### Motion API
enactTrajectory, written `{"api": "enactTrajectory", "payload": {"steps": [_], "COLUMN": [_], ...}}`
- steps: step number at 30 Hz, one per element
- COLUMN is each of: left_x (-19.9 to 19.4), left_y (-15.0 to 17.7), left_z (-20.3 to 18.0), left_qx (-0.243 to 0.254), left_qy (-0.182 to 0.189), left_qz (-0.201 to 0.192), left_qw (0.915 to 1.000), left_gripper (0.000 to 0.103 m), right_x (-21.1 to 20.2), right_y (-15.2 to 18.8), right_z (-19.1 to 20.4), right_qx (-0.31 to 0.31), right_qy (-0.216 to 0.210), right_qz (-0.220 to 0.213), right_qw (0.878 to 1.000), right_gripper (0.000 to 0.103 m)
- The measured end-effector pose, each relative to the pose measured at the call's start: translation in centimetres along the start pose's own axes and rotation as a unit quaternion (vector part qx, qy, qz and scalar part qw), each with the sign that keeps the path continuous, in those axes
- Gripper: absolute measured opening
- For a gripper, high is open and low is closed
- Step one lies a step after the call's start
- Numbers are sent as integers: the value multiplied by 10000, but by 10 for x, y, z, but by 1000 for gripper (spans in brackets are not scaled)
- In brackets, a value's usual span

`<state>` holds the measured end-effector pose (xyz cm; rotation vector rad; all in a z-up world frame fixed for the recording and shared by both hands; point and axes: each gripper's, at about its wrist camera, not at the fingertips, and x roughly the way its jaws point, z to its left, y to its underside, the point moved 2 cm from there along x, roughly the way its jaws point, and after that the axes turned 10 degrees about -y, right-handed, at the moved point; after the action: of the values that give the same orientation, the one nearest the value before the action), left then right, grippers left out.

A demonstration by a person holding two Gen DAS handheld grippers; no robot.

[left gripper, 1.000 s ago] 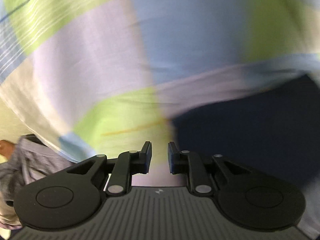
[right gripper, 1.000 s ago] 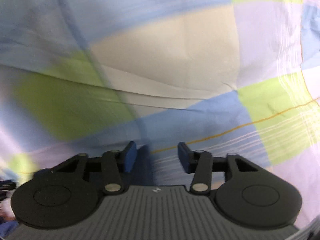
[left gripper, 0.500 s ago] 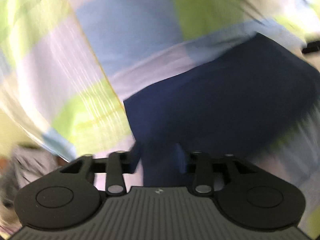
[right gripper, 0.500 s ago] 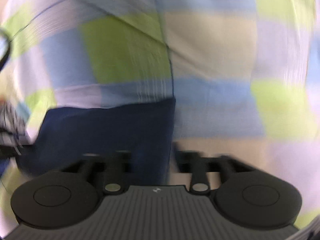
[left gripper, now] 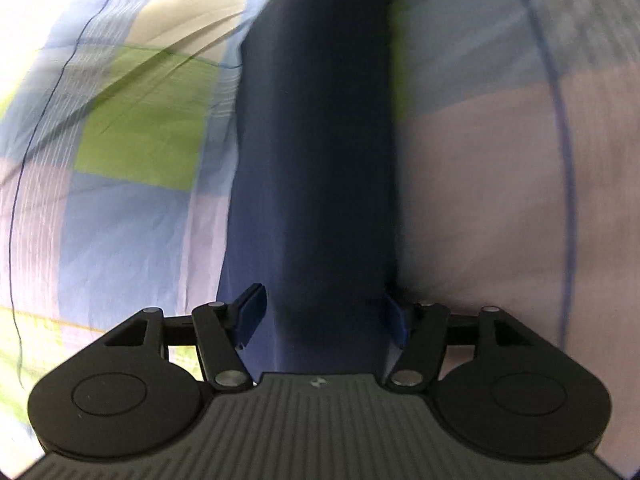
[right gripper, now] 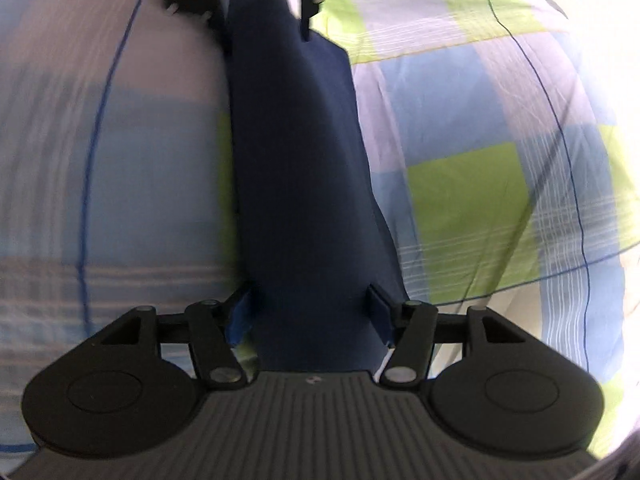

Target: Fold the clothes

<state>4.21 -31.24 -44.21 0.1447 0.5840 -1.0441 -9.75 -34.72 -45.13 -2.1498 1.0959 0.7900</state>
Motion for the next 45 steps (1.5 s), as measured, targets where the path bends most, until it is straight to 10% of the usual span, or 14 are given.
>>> {"api": "enactTrajectory", "payload": {"steps": [3,8,15,21,27,33,35,37,41,43,44,45], "left_x": [10,-17,-77,-134,-137,-195,-205,-199,-160,-139,-126,-124], "left_y": [-16,-24,-44,-53,-48,-40,-41,-37,-35,-34,-35,-33], "left_z": [2,18,9,-81,-116,-77,-63,-41,7,29,43,46], "left_qx": [-188,-441,-569,-559,-441,-1189,-1529,-2034,-3074,-3975,-4621,-4776], "left_qy": [216,-100,-441,-315,-764,-482,-423,-421,239,668,956,1001], "left_qz": [103,15,-155,-62,494,866,871,1069,1765,2267,2524,2593], "left_qw": [9995,9990,9973,9979,9949,9879,9835,9723,9348,8867,8447,8334], "left_gripper": [32,23,23,26,53,57,58,58,63,63,63,63], "right_x": [7,-20,-75,-115,-100,-151,-169,-176,-154,-149,-150,-149], "right_y": [-2,-6,-7,18,37,38,49,64,69,63,64,69], "right_z": [-9,-36,-36,40,98,65,34,3,-40,-42,-45,-46], "right_qx": [264,395,327,313,89,1853,3318,4386,4654,5189,5755,6134], "right_qy": [-128,2,255,-119,120,257,-105,-325,-190,-413,-485,-517], "right_qz": [-1,9,124,267,475,270,-68,-304,-100,-51,-124,-104], "right_qw": [9996,9992,9991,9991,9988,9820,9433,8976,8848,8538,8163,7880], "right_gripper": [34,29,29,30,54,46,46,45,46,46,46,47]}}
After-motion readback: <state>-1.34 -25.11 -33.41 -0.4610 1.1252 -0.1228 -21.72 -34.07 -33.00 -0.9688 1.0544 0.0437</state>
